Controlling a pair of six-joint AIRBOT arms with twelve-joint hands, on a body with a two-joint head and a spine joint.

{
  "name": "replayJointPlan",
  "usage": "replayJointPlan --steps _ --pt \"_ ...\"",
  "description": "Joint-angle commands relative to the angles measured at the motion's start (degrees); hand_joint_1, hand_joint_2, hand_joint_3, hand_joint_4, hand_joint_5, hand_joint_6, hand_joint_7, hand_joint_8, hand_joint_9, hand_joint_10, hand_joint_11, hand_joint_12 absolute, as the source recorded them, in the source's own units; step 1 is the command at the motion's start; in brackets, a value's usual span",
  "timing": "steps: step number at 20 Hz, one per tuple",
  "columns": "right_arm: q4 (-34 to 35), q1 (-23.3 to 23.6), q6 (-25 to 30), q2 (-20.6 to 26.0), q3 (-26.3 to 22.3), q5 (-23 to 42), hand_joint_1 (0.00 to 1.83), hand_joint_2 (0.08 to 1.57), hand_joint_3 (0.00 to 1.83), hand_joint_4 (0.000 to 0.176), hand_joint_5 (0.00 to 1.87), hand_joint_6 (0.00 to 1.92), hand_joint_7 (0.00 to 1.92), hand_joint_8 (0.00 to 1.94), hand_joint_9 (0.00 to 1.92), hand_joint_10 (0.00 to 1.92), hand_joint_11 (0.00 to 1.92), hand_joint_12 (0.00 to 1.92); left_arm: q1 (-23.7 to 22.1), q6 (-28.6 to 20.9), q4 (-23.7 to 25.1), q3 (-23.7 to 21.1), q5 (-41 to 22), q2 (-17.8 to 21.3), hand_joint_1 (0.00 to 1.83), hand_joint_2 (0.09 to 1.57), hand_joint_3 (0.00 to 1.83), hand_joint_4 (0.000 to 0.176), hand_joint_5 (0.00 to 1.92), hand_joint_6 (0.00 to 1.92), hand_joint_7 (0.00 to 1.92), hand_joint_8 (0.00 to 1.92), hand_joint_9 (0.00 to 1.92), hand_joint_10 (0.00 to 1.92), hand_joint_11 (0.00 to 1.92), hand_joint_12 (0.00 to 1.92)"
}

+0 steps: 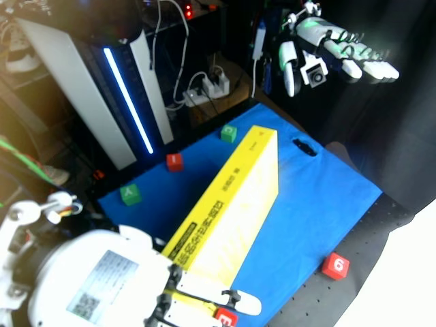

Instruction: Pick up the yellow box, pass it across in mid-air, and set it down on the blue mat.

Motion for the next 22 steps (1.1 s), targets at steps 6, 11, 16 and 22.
replayJointPlan --steps 6,11,16,22 --pt "-0.1 1.1 -0.2 -1.8 3.1 5.0 0.66 1.08 0.0 0.108 0.0 0.0 0.0 0.0 0.0 0.0 0.0 0.0 -0.2 0.0 0.6 0.0 -7.6 -0.1 0.46 1.25 0.0 0.156 0.0 0.0 0.0 0.0 0.0 0.0 0.0 0.0" --pt "0.0 1.8 -0.2 -2.4 4.4 4.4 0.68 1.09 0.0 0.127 0.0 0.0 0.0 0.0 0.0 0.0 0.0 0.0 -0.1 0.0 0.6 0.1 -7.5 -0.2 0.47 1.25 0.0 0.152 0.0 0.0 0.0 0.0 0.0 0.0 0.0 0.0" --pt "0.0 2.5 -0.2 -2.7 4.9 3.8 0.56 1.06 0.0 0.13 0.0 0.0 0.0 0.0 0.0 0.0 0.0 0.0 -0.1 0.0 0.6 0.1 -7.5 -0.2 0.46 1.25 0.0 0.153 0.0 0.0 0.0 0.0 0.0 0.0 0.0 0.0" --pt "0.0 2.9 -0.2 -2.7 5.3 3.6 0.46 1.01 0.0 0.128 0.0 0.0 0.0 0.0 0.0 0.0 0.0 0.0 -0.1 0.0 0.6 0.1 -7.6 -0.2 0.5 1.25 0.0 0.165 0.0 0.0 0.0 0.0 0.0 0.0 0.0 0.0"
